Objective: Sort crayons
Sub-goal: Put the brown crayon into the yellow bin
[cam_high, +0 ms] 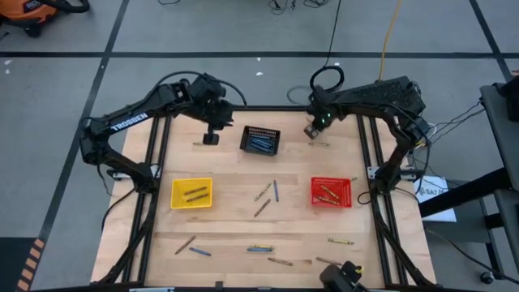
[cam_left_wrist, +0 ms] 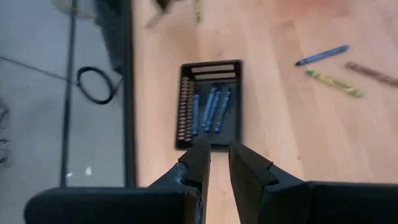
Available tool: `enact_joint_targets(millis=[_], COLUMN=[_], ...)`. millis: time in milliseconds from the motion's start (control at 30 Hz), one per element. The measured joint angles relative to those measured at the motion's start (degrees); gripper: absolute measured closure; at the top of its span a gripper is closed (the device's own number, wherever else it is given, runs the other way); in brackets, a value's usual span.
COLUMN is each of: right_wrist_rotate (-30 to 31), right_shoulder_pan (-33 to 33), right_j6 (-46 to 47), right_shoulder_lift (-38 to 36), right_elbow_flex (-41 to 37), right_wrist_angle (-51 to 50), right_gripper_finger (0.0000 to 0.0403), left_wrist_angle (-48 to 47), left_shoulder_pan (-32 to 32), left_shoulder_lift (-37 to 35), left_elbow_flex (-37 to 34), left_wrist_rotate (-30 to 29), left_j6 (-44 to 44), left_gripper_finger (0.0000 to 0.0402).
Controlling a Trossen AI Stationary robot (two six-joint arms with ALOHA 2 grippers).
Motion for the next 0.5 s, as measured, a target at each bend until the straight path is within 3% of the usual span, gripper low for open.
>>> enact_joint_targets(millis=[233,500], right_wrist_rotate=[-6.2,-7.4], right_shoulder_pan=[4.8,17.1], right_j6=[4.3,9.6], right_shoulder_lift=[-11.0,-23.2], right_elbow_flex=[5.1,5.1], right_wrist_angle=[0.7,2.2], right_gripper_finger=[0.0402,0.0402], left_wrist_angle=[1.9,14.3], left_shoulder_pan=[-0.2,-0.8], left_shoulder_lift=[0.0,0.0], left_elbow_flex=[-2.9,-10.5], left_wrist_rotate=[14.2,15.3], left_j6=[-2.9,-7.7], left_gripper_finger=[0.0343,0.0343])
